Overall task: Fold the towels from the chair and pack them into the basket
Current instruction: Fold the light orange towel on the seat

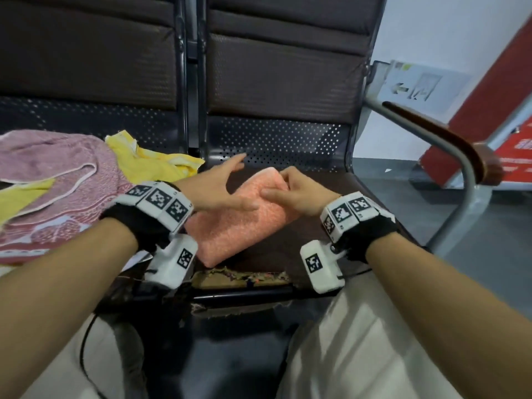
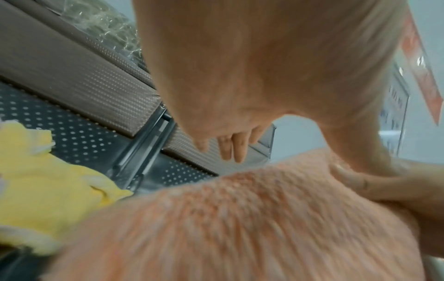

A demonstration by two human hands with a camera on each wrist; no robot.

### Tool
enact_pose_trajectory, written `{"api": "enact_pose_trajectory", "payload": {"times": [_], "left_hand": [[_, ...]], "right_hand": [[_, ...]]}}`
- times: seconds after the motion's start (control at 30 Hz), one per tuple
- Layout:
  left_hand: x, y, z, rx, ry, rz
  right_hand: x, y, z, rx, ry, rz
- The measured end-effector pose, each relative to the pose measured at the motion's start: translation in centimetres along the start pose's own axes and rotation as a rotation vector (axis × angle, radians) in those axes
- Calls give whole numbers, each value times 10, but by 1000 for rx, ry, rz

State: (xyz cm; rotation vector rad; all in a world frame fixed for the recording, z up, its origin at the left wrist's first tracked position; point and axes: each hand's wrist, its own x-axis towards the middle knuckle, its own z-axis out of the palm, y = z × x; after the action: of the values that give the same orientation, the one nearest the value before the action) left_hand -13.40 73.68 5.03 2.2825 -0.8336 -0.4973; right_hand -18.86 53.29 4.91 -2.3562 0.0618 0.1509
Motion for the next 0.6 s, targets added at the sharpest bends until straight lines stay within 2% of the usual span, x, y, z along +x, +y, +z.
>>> {"api": "enact_pose_trajectory", "payload": {"times": [0.1, 0.2, 0.4, 0.6], "left_hand": [[-8, 22, -4, -118, 6, 77], [-17, 44, -3, -147, -28, 79], [-28, 104, -5, -58, -66, 160], [-27, 185, 11, 233, 4, 306]], "right_hand": [[-30, -29, -19, -21, 19, -184], [-60, -51, -47, -92, 105, -263], [-119, -62, -104, 1, 303, -294], [-193, -22, -145, 183, 547, -227]]}}
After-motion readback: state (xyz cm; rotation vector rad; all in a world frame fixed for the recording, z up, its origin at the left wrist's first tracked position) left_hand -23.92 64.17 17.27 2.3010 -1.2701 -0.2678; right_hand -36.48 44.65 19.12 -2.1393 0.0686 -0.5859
